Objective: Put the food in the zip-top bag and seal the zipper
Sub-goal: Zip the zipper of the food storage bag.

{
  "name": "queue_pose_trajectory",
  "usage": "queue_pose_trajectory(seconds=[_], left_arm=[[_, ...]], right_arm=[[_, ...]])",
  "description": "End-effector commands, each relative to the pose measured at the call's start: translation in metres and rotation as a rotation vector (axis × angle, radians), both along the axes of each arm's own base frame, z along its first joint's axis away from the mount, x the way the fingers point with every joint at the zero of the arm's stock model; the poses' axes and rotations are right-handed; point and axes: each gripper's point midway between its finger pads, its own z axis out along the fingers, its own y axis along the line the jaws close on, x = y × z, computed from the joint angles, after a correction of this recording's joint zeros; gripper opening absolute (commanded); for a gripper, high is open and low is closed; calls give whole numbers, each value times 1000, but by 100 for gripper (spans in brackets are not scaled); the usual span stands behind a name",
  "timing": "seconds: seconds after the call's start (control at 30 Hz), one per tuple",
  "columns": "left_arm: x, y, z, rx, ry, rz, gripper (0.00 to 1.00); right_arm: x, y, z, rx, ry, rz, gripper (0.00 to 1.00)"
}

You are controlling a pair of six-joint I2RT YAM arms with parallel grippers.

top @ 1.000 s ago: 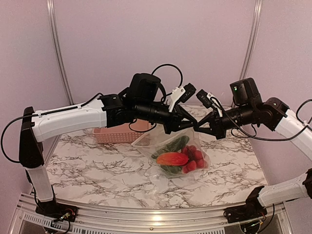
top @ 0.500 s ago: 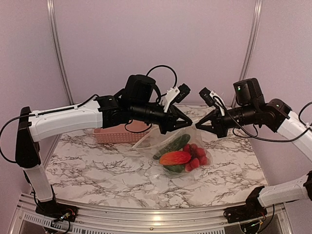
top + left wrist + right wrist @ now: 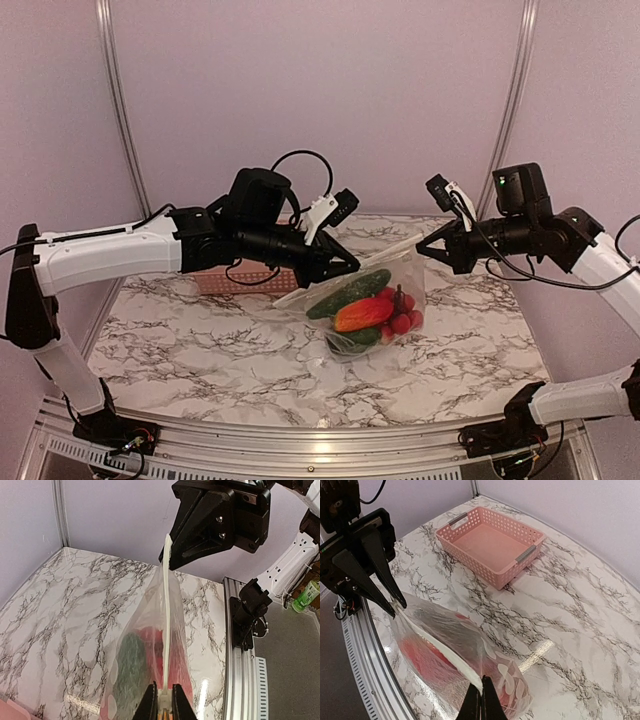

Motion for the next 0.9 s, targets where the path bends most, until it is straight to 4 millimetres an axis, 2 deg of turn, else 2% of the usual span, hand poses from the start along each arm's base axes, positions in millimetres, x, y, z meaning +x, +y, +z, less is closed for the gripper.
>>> queue_pose_trajectory(seconds=[0.0,0.6,0.87], left_arm=[[-2,29,-25,97,32,43,6],[-10,78,-71,178,48,118,8],[-12,96,-80,195,56,160,9]], right_arm=[[25,-21,14,0,-75,-145,0],[47,-31,-6,-51,-24,-239,0],[50,-31,-12,-57,-11,-244,0]])
